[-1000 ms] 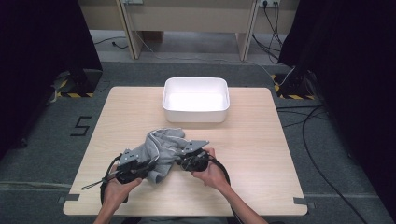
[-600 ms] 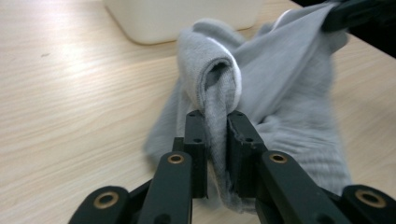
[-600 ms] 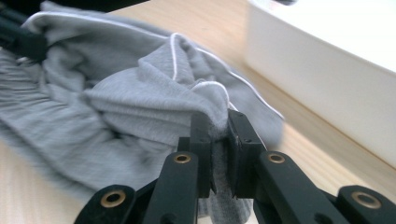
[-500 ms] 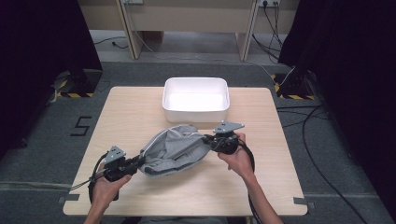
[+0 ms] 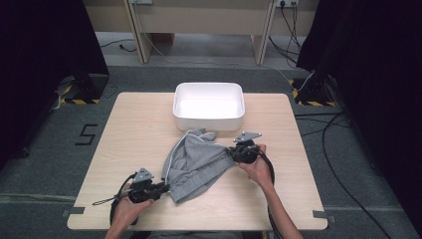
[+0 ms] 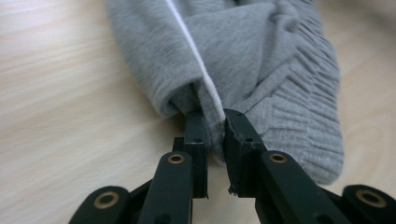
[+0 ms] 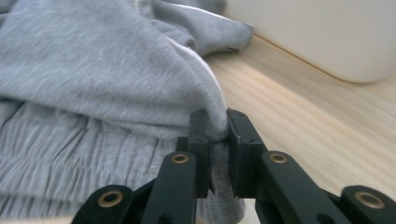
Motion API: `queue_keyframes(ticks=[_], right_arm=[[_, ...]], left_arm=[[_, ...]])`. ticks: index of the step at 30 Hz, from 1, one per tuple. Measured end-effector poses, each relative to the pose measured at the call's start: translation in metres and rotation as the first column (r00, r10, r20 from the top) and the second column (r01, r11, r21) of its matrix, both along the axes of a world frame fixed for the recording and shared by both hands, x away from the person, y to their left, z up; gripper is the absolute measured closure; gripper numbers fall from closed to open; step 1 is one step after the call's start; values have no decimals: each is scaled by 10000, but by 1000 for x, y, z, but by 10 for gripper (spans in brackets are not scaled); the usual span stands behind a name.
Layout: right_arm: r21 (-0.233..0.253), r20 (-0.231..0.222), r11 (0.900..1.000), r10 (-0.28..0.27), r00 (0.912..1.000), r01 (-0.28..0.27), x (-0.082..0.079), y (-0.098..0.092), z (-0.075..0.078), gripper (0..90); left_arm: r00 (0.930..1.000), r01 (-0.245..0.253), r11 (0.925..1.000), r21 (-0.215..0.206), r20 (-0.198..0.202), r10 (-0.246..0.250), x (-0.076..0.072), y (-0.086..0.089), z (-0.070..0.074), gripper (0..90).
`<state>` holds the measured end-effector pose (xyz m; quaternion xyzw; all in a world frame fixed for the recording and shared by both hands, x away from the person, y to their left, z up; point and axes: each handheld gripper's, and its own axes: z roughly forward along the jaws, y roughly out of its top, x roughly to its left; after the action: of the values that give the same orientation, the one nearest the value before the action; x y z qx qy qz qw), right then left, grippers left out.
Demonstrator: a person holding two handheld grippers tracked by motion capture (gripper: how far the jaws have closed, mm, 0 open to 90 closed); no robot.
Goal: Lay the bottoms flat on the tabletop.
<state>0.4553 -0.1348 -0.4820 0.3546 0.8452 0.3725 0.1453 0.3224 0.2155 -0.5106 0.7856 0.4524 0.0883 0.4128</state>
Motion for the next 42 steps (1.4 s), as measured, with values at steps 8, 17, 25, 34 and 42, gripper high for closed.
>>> queue_keyframes(ticks=[8,17,25,34,42], right_arm=[[430,667,9978,-531,9964,503,-19,-1,29,507],[715,549,9947,695,9961,-734,-52,24,32,472],[611,169,9824,1757,9843,-1764,-73,56,12,469],[133,-453,9796,2008,9786,-2004,-79,78,-22,481],[-141,-635,9611,2744,9595,-2758,-95,57,-22,484]], left_arm=[[9917,1263,9908,-486,-180,-1273,-12,-32,12,711],[9980,509,9939,-976,415,-470,-1,-10,36,584],[9972,484,9926,-1111,626,-416,10,-9,50,533],[9959,242,9954,-925,894,-159,27,-11,57,516],[9969,-107,9991,-407,778,138,54,-20,46,511]])
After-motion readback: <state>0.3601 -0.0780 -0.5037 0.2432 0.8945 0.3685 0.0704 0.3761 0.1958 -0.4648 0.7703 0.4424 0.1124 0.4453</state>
